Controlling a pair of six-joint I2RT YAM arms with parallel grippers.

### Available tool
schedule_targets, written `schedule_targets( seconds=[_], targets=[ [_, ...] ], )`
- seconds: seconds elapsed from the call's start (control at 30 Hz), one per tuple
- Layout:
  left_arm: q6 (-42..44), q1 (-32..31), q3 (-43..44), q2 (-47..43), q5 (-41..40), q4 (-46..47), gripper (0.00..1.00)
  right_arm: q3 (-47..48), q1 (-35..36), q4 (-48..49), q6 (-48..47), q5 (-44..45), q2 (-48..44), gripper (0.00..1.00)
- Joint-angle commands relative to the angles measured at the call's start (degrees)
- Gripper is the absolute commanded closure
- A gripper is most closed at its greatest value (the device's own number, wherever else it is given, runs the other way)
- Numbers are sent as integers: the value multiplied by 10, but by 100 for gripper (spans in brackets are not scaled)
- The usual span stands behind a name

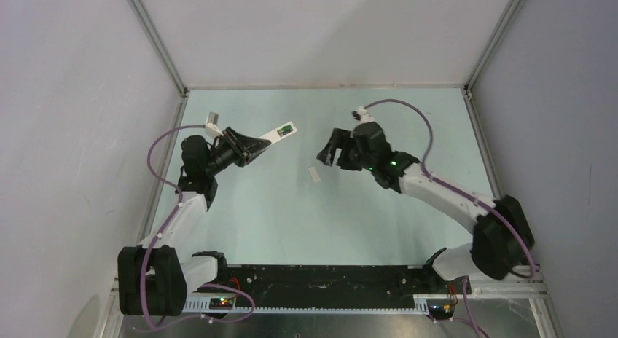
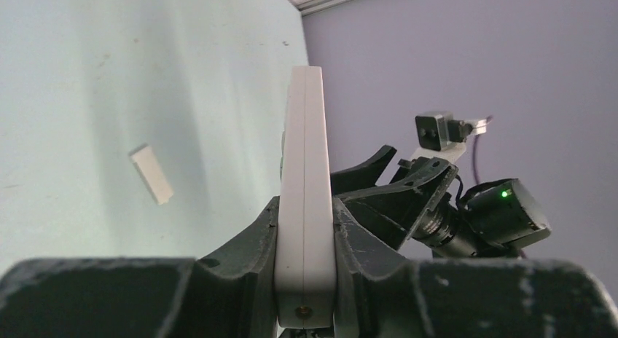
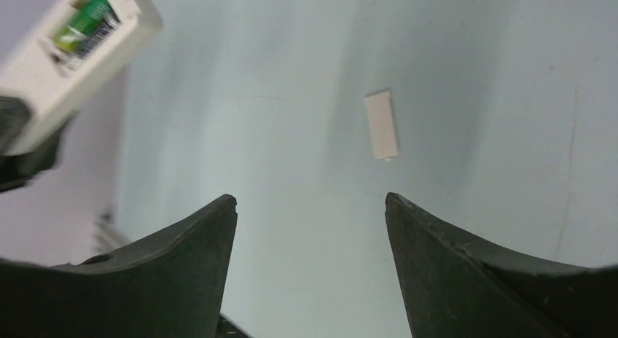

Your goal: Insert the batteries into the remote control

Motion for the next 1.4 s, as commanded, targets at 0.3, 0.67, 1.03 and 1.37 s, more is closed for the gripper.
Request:
schedule_targets(
  seconds=[0.3, 0.67, 1.03, 1.37],
  targets=[
    [91, 52, -3, -5, 15, -89, 100, 255, 83, -175, -273, 150, 305, 13],
    [124, 75, 0, 9, 26, -128, 100, 330, 88, -182, -306, 168, 408, 26],
    [141, 83, 3, 19, 30, -145, 100, 370, 83, -191, -299, 158, 463, 38],
    [164, 84, 2, 27, 24, -171, 100, 388, 68, -213, -277, 141, 493, 59]
  ],
)
